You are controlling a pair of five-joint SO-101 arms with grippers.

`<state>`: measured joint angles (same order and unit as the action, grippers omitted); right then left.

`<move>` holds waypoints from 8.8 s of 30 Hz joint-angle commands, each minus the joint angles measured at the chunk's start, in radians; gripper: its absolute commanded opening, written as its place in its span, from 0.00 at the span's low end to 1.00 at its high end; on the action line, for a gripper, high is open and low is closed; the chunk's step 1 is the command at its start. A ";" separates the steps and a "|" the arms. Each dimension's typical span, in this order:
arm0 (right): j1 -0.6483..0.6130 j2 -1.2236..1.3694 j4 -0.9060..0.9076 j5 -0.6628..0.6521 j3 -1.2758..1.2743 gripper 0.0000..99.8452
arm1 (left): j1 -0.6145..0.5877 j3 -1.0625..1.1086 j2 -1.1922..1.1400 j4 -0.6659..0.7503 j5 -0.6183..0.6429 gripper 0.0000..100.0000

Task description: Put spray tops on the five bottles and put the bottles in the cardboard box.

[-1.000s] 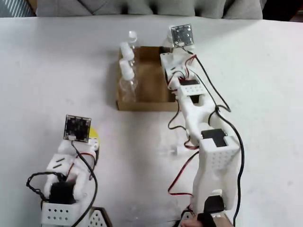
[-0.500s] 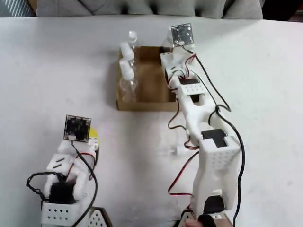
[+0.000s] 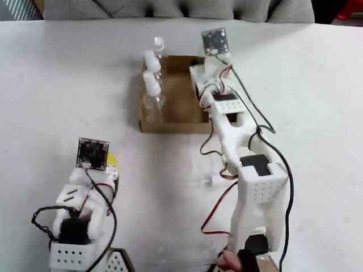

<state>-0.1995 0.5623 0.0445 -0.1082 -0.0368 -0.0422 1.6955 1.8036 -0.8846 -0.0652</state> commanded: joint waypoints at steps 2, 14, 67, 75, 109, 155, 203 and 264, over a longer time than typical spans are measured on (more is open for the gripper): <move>0.010 0.001 0.019 -0.003 0.014 0.25 | -0.004 -0.002 -0.005 0.005 -0.008 0.02; 0.001 -0.008 0.019 -0.003 0.015 0.30 | -0.004 -0.002 -0.005 0.006 -0.008 0.02; -0.038 -0.530 0.053 -0.014 -0.420 0.42 | -0.010 -0.002 -0.005 0.028 -0.009 0.02; -0.013 -0.753 0.335 -0.012 -0.559 0.42 | -0.010 -0.002 -0.005 0.021 -0.009 0.02; -0.469 -1.307 1.673 -0.537 -0.612 0.03 | -0.012 -0.002 -0.005 0.021 -0.009 0.02; 0.364 -1.305 1.302 -0.482 -0.729 0.03 | -0.188 -0.008 -0.007 0.118 0.213 0.02; 0.608 -1.294 0.605 -0.117 -1.148 0.03 | 0.671 -0.807 -0.696 -0.767 -0.641 0.02; 0.800 -0.633 0.661 0.020 -0.667 0.02 | 1.655 -0.632 -0.885 -0.209 -0.239 0.02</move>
<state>0.6137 -0.0652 0.7027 -0.0974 -0.7488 1.4691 1.1231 0.9996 -1.1362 -0.3721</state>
